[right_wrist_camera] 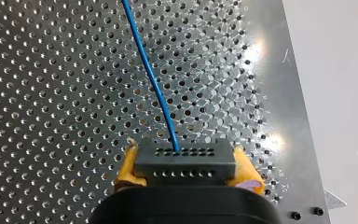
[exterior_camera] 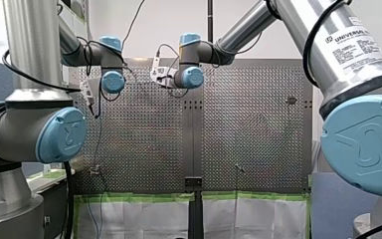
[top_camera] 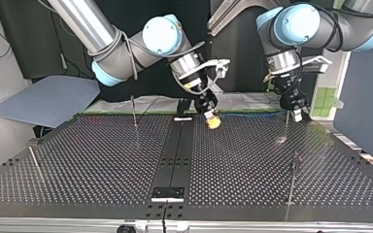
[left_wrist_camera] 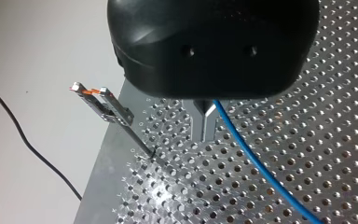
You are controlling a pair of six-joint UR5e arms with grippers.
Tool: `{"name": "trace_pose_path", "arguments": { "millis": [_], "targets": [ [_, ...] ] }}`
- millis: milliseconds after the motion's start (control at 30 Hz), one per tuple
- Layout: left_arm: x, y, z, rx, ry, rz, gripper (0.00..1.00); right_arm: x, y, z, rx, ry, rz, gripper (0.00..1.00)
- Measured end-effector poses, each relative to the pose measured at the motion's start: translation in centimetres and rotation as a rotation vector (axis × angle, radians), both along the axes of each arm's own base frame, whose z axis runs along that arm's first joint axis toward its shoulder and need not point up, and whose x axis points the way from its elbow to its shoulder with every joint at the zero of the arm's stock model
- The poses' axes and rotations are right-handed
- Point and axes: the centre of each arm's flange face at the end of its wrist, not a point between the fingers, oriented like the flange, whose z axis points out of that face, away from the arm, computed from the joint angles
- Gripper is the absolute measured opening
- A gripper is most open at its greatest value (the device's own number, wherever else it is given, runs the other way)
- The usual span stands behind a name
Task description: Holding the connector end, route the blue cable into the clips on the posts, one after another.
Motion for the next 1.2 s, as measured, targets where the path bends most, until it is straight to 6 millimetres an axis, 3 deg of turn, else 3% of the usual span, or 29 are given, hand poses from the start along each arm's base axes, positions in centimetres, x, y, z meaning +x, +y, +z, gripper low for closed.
{"name": "trace_pose_path", "arguments": {
  "millis": [467, 800, 1200],
  "targets": [
    [0.7, 0.2, 2.7, -0.039, -0.038, -0.033, 0.0, 0.1, -0.7, 1.8, 0.004, -0.016, -0.002, 0.0],
    [1.6, 0.5, 4.2, -0.056, -0.057, -0.059, 0.0, 0.7, -1.2, 5.0, -0.001, -0.052, 0.014, 0.0],
    [2.5, 1.2, 7.1, -0.065, -0.095, -0.06, 0.0, 1.0, -1.5, 7.2, -0.006, -0.071, 0.024, 0.0]
  ]
}}
